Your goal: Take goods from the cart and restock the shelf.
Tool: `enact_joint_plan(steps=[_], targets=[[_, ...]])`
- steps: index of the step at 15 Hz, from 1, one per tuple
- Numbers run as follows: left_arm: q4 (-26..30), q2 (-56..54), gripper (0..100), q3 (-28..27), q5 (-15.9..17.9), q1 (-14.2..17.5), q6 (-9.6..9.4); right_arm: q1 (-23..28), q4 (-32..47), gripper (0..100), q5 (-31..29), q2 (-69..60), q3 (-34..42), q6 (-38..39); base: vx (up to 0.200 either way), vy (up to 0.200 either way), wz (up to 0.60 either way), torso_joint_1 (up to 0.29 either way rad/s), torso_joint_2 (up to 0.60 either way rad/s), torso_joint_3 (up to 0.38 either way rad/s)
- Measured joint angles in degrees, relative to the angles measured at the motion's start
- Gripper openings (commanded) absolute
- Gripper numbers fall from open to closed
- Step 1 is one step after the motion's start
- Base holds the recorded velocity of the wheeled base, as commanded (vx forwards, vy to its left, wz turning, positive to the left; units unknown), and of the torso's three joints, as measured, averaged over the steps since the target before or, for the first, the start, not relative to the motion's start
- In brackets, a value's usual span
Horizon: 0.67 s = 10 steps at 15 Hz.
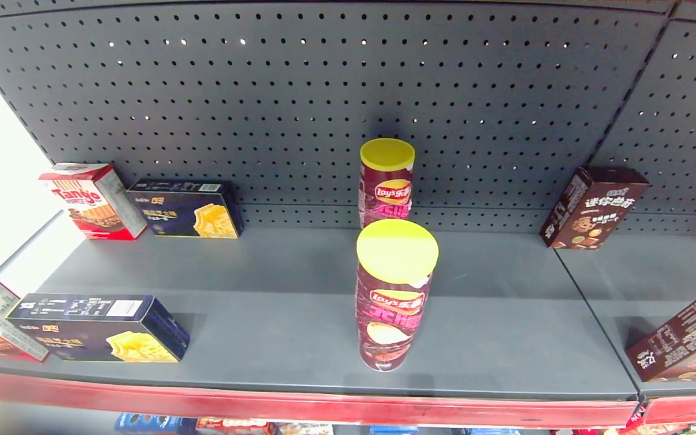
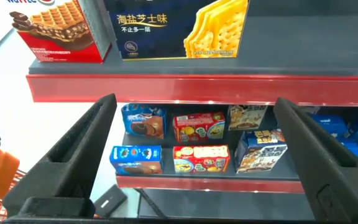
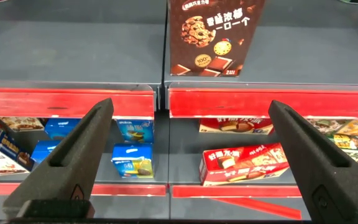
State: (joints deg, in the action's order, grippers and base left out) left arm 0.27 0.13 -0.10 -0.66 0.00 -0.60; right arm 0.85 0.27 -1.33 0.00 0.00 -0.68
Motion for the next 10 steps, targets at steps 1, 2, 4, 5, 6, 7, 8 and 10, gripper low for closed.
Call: enact_joint_plan(steps=[1,2,4,5,6,7,8,10], targets=[[0.0,0.0,100,0.0,0.0,0.0,-0.02,0.0,0.0,100,0.02,0.0,0.0,0.0,0.0,0.0,0.0,0.0,0.0,0.0],[0.0,0.0,100,0.0,-0.02,0.0,-0.02,0.0,0.0,100,0.0,0.0,0.0,0.02,0.0,0.0,0.0,0.0,0.0,0.0],[0.0,0.0,100,0.0,-0.02,0.0,-0.02,0.02,0.0,100,0.0,0.0,0.0,0.02,0.0,0.0,0.0,0.0,0.0,0.0],[-0.02,0.0,100,0.0,0.0,0.0,-0.02,0.02,-0.02,100,0.0,0.0,0.0,0.02,0.0,0.0,0.0,0.0,0.0,0.0],[0.0,0.0,100,0.0,0.0,0.0,0.0,0.07,0.0,100,0.0,0.0,0.0,0.0,0.0,0.0,0.0,0.0,0.0,0.0],[0.0,0.0,100,0.0,0.0,0.0,-0.02,0.07,0.0,100,0.0,0.0,0.0,0.02,0.0,0.0,0.0,0.0,0.0,0.0],[0.0,0.0,100,0.0,0.0,0.0,0.0,0.05,0.0,100,0.0,0.0,0.0,0.06,0.0,0.0,0.0,0.0,0.0,0.0],[0.0,0.0,100,0.0,0.0,0.0,0.0,0.05,0.0,100,0.0,0.0,0.0,0.09,0.0,0.0,0.0,0.0,0.0,0.0]])
